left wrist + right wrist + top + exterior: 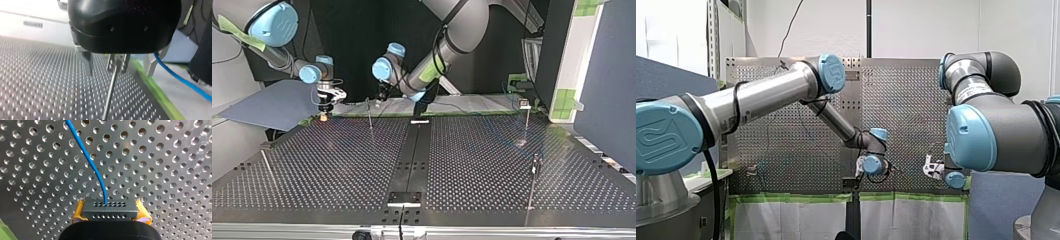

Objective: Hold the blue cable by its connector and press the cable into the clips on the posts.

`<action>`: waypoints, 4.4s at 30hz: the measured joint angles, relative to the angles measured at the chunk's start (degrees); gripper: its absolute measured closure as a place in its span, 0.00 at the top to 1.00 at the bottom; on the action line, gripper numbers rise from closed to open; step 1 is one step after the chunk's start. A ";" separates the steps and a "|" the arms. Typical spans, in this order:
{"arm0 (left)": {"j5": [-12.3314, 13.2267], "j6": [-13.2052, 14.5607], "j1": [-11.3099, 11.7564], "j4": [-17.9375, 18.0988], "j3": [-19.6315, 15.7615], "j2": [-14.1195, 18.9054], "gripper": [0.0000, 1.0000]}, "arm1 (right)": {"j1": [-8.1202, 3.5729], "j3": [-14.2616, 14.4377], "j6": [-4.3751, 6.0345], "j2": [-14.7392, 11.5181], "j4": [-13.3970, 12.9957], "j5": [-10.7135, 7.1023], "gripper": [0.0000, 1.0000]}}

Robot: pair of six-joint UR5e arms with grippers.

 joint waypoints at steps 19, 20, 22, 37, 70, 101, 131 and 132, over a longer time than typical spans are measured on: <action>-1.67 2.40 -1.84 -1.18 -7.88 3.50 1.00 | 0.21 -0.01 0.29 0.00 0.50 0.01 0.00; -2.26 2.59 -1.85 -1.22 -7.97 3.50 1.00 | 0.21 -0.01 0.29 0.00 0.52 0.01 0.00; -2.95 2.82 -1.93 -1.19 -8.03 3.50 1.00 | 0.23 0.00 0.29 0.00 0.56 0.01 0.00; 2.36 -2.47 -3.75 5.24 -8.00 2.72 1.00 | 0.27 -0.01 0.29 0.00 0.72 0.03 0.00; -0.43 -9.79 -3.30 10.98 -4.09 -2.64 1.00 | 0.90 0.00 0.29 0.00 0.73 0.00 0.00; -1.53 -7.97 -3.84 10.61 -2.71 -2.63 1.00 | 1.12 -0.01 0.49 0.03 1.57 0.00 0.00; -7.29 -11.48 -2.81 13.76 -14.44 8.75 1.00 | 1.38 0.00 0.41 0.09 2.30 0.12 0.00; -7.34 -11.90 -2.76 13.38 -14.86 9.19 1.00 | 1.37 0.00 0.41 0.09 2.31 0.10 0.00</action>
